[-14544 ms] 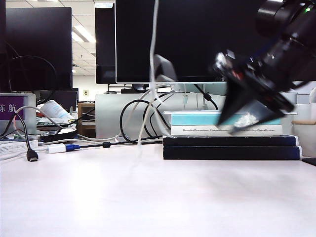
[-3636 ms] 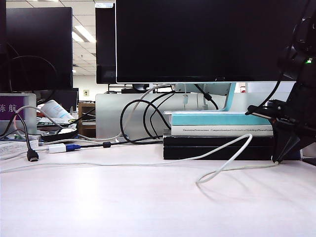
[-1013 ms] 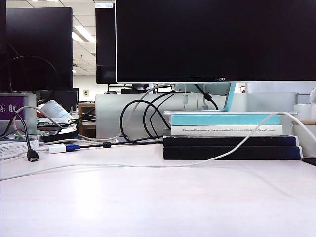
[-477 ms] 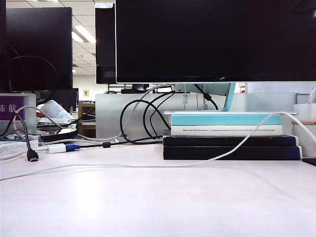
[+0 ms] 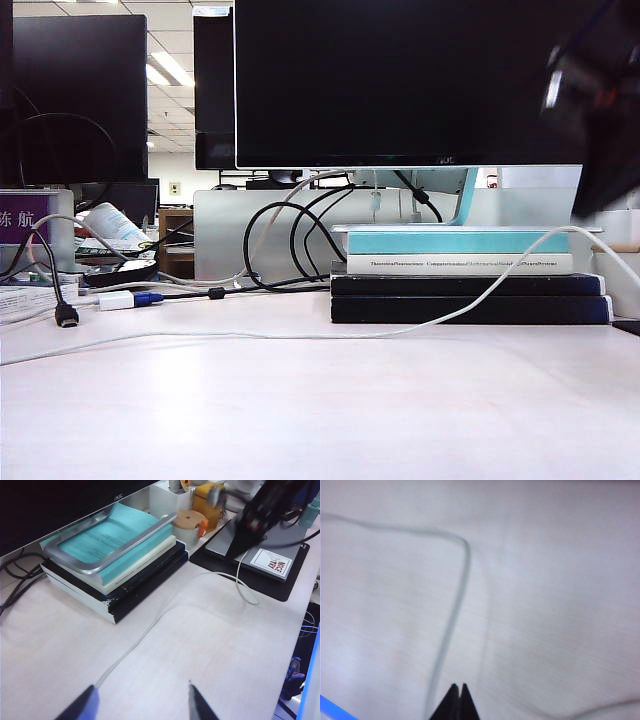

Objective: Unfold the white charging cable into a straight cable.

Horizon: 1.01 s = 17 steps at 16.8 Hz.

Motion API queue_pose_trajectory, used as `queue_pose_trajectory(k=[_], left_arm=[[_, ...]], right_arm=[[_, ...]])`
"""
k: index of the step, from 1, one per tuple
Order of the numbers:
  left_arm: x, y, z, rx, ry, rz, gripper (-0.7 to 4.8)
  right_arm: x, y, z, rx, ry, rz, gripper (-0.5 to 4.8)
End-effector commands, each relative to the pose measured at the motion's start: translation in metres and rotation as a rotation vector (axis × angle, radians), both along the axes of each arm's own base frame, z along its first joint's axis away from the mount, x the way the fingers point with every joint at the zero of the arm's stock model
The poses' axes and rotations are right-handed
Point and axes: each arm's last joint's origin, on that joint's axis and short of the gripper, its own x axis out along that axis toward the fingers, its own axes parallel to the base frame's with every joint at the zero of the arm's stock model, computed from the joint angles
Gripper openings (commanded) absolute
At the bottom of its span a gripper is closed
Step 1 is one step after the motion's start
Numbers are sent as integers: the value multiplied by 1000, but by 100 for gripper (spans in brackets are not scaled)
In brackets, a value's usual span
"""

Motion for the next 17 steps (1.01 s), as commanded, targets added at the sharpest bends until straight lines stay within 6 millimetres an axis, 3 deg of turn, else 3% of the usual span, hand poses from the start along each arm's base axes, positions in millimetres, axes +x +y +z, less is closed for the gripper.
queue_pose_trajectory(k=[1, 4, 6, 7, 11, 12, 13, 14, 17], left_arm=[[0, 0, 2, -6, -9, -7, 241], [0, 0, 2, -6, -10, -7, 241], [0, 0, 2, -6, -10, -7, 241], [-1, 0, 0, -3, 7, -4, 241], [-1, 0, 0, -2, 17, -4, 241], [-1, 0, 0, -2, 11, -4, 236], [-1, 0, 0, -3, 8, -4, 236], [0, 0, 1, -5, -8, -6, 237], [0, 0, 1, -6, -5, -7, 237]], right_arm=[[8, 12, -13, 2, 49, 42, 0], [10, 25, -15, 7, 41, 70, 0], [12, 55, -20, -27, 7, 130, -1], [15, 80, -40, -65, 55, 200, -1], [14, 72, -31, -238, -14, 140, 0], [14, 69, -6, -317, -134, 81, 0], [15, 70, -1, -297, -156, 81, 1], [20, 72, 9, -246, -188, 62, 172], [20, 72, 9, -243, -186, 64, 184]])
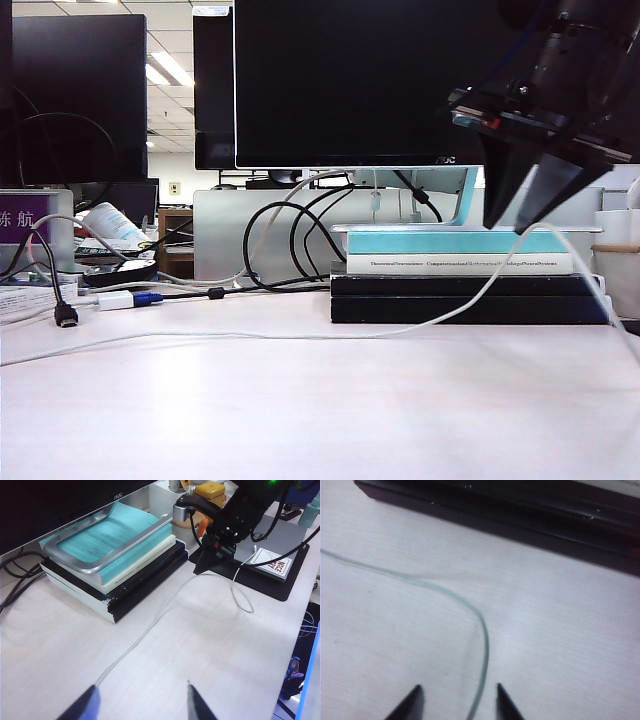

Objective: Unfold the white charging cable into a straight cable.

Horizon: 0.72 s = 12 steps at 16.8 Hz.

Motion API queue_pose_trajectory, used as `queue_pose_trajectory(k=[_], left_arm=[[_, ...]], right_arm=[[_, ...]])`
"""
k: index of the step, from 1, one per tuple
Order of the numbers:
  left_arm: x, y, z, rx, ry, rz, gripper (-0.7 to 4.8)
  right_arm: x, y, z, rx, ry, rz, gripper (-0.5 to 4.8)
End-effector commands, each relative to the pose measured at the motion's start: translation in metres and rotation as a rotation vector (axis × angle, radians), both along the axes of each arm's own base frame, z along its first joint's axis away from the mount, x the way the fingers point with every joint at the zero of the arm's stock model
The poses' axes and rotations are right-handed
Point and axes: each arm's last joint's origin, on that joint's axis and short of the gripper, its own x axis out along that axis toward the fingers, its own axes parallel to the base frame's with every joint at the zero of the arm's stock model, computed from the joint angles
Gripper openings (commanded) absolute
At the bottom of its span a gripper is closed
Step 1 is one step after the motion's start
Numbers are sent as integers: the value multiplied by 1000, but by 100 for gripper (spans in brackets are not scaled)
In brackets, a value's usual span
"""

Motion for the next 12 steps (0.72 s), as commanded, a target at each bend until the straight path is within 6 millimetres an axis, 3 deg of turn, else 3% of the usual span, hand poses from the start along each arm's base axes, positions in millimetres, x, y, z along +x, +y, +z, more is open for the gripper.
queue_pose_trajectory(k=[1, 9, 10, 11, 12], left_arm=[[1, 0, 1, -6, -9, -7, 237], [0, -1, 2, -29, -9, -51, 247], [0, -1, 2, -29, -10, -51, 253], [0, -1, 2, -29, -12, -51, 299], [1, -1, 2, -29, -15, -51, 331]], right_arm=[[0, 1, 2, 11, -10, 1, 184], [2, 1, -14, -22, 85, 1, 171], [3, 2, -18, -26, 103, 2, 133], [4, 2, -19, -26, 108, 4, 0], [5, 3, -19, -1, 101, 18, -1]])
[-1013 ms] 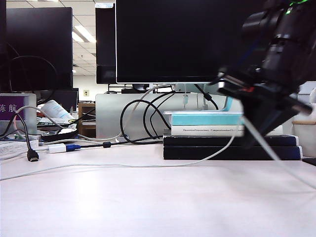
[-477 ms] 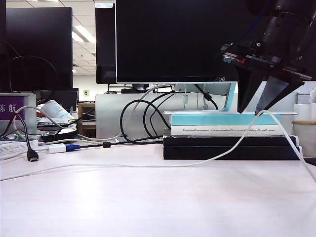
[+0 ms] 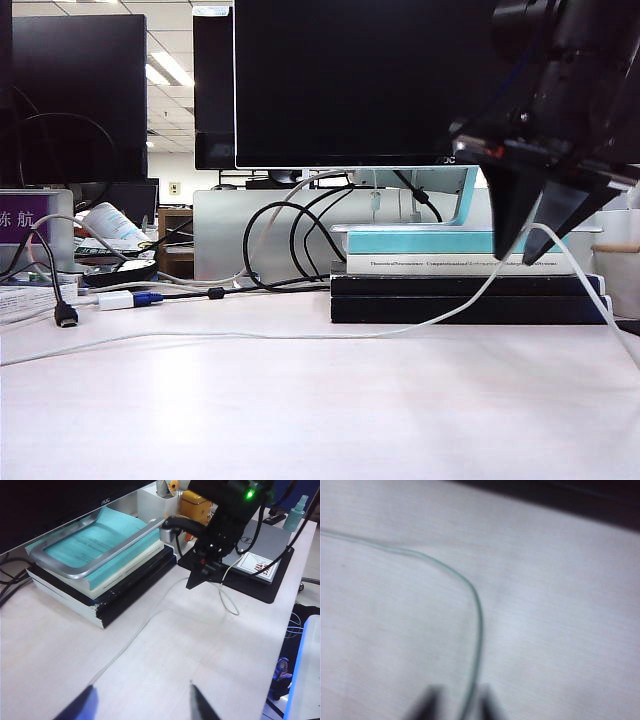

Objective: Unfold the white charging cable into a straight cable.

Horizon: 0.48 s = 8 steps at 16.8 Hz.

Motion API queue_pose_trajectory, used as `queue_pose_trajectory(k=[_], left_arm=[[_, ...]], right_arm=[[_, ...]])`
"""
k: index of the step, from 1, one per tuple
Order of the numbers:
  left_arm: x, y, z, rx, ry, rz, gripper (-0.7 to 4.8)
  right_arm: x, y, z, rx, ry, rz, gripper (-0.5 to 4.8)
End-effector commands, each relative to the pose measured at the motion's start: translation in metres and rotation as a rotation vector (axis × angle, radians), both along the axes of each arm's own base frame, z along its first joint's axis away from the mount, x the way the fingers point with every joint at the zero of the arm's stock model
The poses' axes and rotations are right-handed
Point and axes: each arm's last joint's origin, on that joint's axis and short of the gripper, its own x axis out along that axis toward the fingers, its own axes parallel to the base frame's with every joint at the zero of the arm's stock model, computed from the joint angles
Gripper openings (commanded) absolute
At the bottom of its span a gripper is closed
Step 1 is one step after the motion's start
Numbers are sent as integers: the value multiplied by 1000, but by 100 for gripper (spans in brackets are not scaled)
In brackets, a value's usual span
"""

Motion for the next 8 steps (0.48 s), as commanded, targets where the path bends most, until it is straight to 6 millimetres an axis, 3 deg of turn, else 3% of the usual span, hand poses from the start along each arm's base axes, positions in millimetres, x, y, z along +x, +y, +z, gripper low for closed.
queue_pose_trajectory(k=[1, 5, 8], left_arm=[[1, 0, 2, -7, -26, -11, 344], [7, -1, 9, -3, -117, 7, 351], [27, -5, 2, 41, -108, 64, 471]], right_arm=[[3, 4, 3, 79, -22, 35, -1], [-2, 14, 44, 221, 11, 183, -1], [-19, 25, 96, 391, -76, 304, -1]])
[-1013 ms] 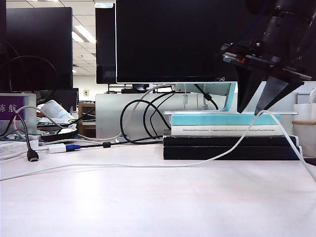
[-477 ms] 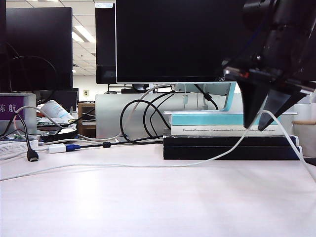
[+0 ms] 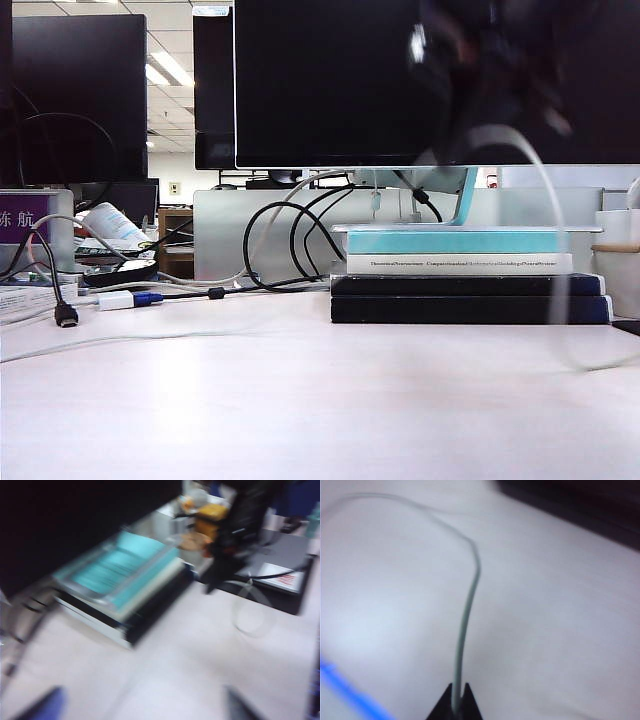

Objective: Unfold the white charging cable into a straight cable.

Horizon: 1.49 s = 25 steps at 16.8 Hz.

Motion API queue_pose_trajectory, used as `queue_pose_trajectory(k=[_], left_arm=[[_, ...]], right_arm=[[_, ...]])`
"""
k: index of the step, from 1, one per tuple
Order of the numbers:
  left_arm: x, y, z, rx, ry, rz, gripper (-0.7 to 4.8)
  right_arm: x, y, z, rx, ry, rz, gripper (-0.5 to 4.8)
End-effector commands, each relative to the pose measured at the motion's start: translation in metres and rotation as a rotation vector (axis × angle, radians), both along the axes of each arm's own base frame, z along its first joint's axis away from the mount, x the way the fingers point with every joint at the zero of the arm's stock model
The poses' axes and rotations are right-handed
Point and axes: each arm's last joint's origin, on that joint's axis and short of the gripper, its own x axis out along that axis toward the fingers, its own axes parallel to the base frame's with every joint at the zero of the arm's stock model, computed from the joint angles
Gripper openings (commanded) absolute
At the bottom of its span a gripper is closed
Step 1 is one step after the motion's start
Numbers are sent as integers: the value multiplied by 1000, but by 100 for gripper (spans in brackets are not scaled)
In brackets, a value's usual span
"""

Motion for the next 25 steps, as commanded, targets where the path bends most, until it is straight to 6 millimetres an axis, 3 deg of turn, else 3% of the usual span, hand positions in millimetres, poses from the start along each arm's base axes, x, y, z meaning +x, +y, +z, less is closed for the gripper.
queue_pose_trajectory(k=[1, 5, 7, 8, 11, 13, 15, 20, 24, 25], left_arm=[[25, -9, -13, 34, 67, 10, 471], [47, -42, -38, 121, 112, -140, 471], [45, -57, -37, 179, 28, -161, 470], [42, -75, -32, 214, -75, -169, 470], [47, -93, -30, 164, -142, -237, 470], [54, -107, -43, 131, -77, -337, 470], [48, -119, -41, 82, -53, -443, 454], [44, -126, -40, 64, -49, -484, 193], [44, -126, -40, 56, -32, -479, 153], [44, -126, -40, 55, -31, -478, 96]], right_arm=[[-17, 6, 44, 173, -71, 85, -1], [-40, 11, 65, 235, -66, 164, -1], [-46, 12, 62, 213, -28, 182, -1], [-49, 12, 59, 191, -7, 214, -1], [-56, 22, 61, 272, 29, 295, -1], [-67, 38, 63, 324, 48, 394, -1], [-69, 48, 65, 344, 15, 428, -1], [-67, 49, 65, 354, 8, 420, -1], [-66, 50, 65, 354, 11, 418, -1], [-66, 50, 65, 353, 12, 417, -1]])
